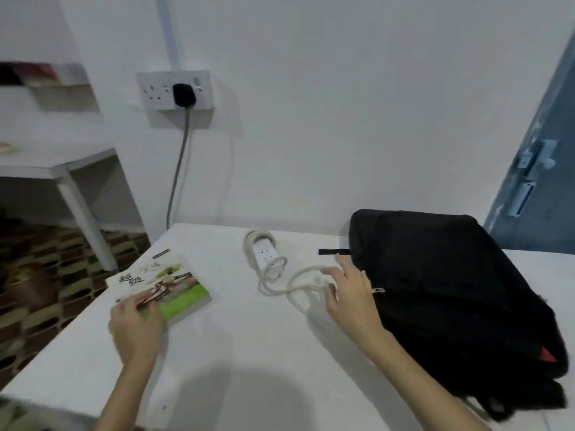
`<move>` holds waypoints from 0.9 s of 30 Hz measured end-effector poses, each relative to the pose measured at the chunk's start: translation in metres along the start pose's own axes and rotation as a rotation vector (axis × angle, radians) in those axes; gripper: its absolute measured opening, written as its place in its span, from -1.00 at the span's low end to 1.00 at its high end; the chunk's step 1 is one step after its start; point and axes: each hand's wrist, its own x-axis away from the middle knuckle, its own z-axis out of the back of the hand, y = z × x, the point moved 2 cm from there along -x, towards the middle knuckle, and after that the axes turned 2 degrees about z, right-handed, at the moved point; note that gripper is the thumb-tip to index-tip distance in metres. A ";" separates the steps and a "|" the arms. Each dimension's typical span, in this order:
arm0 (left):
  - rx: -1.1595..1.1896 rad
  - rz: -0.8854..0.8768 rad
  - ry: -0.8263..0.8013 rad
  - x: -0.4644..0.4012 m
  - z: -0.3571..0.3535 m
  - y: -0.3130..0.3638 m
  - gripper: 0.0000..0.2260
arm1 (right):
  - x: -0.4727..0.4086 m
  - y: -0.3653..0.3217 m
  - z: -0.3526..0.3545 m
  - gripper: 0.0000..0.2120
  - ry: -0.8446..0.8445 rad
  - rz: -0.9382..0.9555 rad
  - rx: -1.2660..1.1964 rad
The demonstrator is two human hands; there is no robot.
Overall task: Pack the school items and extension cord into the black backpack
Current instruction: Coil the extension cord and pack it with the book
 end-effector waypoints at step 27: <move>0.750 0.612 -0.695 -0.046 0.030 -0.036 -0.68 | -0.041 -0.146 -0.152 -0.70 -0.649 -0.810 -1.101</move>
